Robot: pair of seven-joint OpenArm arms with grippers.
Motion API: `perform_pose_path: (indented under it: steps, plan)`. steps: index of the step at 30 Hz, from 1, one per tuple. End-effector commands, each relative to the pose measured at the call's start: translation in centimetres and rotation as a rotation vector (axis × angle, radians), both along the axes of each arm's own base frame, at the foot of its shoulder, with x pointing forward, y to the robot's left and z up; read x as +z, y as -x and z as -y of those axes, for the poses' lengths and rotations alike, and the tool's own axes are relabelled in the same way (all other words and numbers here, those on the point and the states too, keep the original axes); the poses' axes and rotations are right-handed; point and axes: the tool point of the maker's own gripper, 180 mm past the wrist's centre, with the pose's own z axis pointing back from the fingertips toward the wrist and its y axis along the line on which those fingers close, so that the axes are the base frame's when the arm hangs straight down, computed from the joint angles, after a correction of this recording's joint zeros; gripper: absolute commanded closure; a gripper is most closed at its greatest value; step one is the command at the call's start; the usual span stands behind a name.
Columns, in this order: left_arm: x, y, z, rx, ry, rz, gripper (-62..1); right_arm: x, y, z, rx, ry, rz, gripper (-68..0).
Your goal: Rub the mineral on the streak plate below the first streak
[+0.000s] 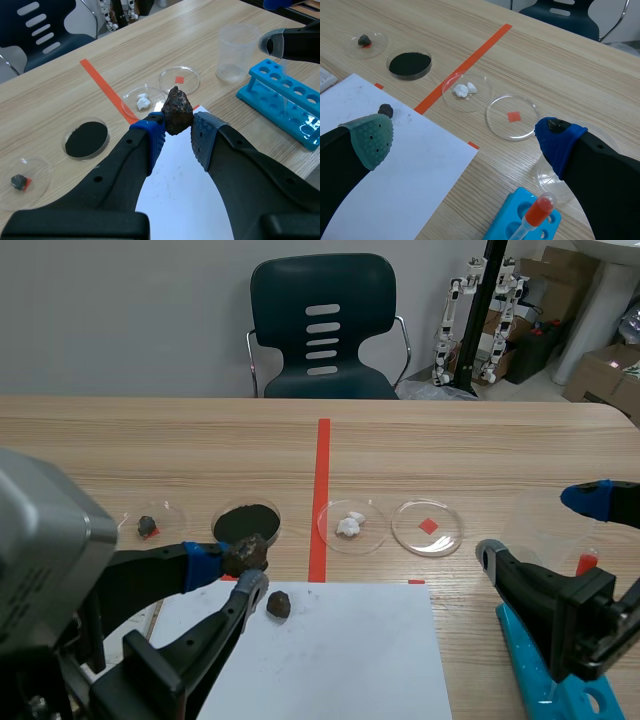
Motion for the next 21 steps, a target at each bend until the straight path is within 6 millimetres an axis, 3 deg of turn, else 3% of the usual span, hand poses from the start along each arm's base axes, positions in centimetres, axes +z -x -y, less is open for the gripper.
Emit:
perform_pose_path:
  steps: [1,21]
  plan:
    - [0.64,-0.16,0.03,0.003,0.02,0.019,-13.0,1.1,-0.29,-0.22,0.005,-0.015,0.034,-59.1]
    - [0.18,-0.11,-0.05,0.005,0.004,-0.001,-13.0,1.1,-0.29,-0.22,0.005,-0.015,0.034,-59.1]
